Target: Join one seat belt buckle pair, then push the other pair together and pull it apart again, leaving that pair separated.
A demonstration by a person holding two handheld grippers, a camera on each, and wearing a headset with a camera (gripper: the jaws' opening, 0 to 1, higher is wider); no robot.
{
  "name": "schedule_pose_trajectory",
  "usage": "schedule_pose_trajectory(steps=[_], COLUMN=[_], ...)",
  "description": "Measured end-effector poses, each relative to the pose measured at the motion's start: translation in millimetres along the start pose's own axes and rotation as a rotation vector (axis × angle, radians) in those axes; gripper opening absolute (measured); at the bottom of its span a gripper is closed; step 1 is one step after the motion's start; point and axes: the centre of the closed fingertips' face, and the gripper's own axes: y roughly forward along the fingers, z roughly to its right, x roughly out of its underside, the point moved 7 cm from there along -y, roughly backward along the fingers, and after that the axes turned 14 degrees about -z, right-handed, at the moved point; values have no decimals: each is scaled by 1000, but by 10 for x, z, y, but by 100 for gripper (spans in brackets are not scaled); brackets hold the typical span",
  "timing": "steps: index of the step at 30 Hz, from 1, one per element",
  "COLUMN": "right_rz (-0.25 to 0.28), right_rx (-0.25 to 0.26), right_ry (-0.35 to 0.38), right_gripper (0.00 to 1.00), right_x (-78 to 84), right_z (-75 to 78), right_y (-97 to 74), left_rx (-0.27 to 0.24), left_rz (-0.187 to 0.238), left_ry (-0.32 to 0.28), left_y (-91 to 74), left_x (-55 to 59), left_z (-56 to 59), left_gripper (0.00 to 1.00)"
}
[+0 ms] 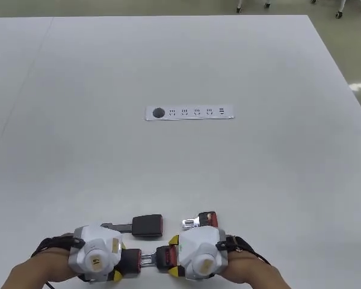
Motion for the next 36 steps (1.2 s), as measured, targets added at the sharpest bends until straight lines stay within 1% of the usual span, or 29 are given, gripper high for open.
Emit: schedule_pose_trajectory(steps=[6, 13, 17, 25, 29, 36], right_rz=[12, 18, 23, 31, 30, 29], right_rx=[-5, -8, -9, -11, -8, -5], right_ry=[-1, 3, 3, 0, -9, -10], right_gripper=[30, 30, 30, 30, 29, 29], right_x=[-44, -65, -83, -101, -103, -110], right_z=[-18, -30, -31, -25, -23, -28], right_y=[62, 59, 61, 61, 80, 67], left_rx=[0, -2, -3, -2, -4, -7], left_rz=[2, 2, 6, 11, 9, 3], left_ry=[-7, -6, -6, -4, -1, 6], left_y=[25, 12, 24, -13, 19, 22], left_x=[15, -6, 5, -13, 7, 4], left_z=[-5, -2, -3, 8, 0, 3], left_gripper=[34, 34, 34, 34, 34, 34])
